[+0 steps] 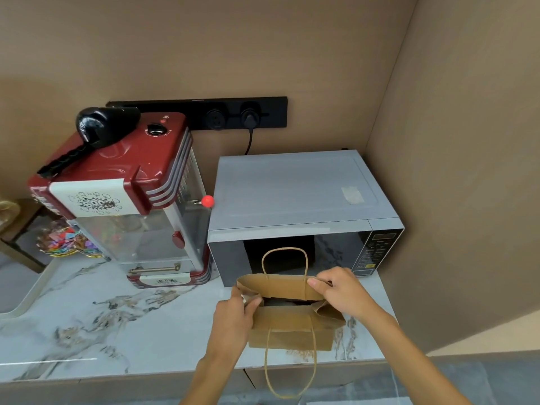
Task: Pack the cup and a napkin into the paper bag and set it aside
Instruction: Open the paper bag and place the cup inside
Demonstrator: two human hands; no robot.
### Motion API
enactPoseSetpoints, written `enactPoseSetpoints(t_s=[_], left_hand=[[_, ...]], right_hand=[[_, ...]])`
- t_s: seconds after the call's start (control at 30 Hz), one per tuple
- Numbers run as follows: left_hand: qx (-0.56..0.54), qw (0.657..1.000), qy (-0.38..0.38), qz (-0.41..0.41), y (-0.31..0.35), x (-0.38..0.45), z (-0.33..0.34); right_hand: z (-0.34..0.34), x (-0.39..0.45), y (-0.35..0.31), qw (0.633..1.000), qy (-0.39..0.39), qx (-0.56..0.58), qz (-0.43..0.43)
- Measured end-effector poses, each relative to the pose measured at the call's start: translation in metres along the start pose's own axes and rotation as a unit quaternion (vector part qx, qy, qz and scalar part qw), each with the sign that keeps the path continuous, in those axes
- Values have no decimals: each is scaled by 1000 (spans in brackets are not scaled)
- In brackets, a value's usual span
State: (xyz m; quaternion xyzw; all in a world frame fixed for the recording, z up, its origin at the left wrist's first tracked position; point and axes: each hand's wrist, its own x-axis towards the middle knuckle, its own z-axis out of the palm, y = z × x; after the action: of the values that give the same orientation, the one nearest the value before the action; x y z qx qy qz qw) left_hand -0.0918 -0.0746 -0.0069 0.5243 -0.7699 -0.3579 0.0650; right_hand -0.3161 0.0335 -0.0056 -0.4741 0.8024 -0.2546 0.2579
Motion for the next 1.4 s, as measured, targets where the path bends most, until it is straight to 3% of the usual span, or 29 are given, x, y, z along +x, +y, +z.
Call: enactPoseSetpoints(t_s=[0.23,0.3,0.43,0.57,0.7,0.8,1.1,1.4], left_hand=[[99,995,-22,24,2,4,-2],[114,993,-12,35,3,4,-3],[126,991,1,53,4,1,-4],[142,989,9,45,5,0,-8],[159,985,9,63,6,-2,-10],[170,983,4,65,8,-3,-9],[142,987,-23,74,7,-3,-8],[131,989,-43,61,8,-6,-13]], right_hand=[[-2,-10,-14,996,91,-18,4],[-5,-19,-22,980,163,-107,-36],[-4,-37,-51,948,169,-251,-95],[-2,-47,-63,939,122,-290,-135],[-3,-49,-66,953,65,-259,-141],[-7,-48,-73,955,-26,-273,-116],[1,-20,-78,955,-155,-253,-26],[32,15,-90,883,-269,-374,93]])
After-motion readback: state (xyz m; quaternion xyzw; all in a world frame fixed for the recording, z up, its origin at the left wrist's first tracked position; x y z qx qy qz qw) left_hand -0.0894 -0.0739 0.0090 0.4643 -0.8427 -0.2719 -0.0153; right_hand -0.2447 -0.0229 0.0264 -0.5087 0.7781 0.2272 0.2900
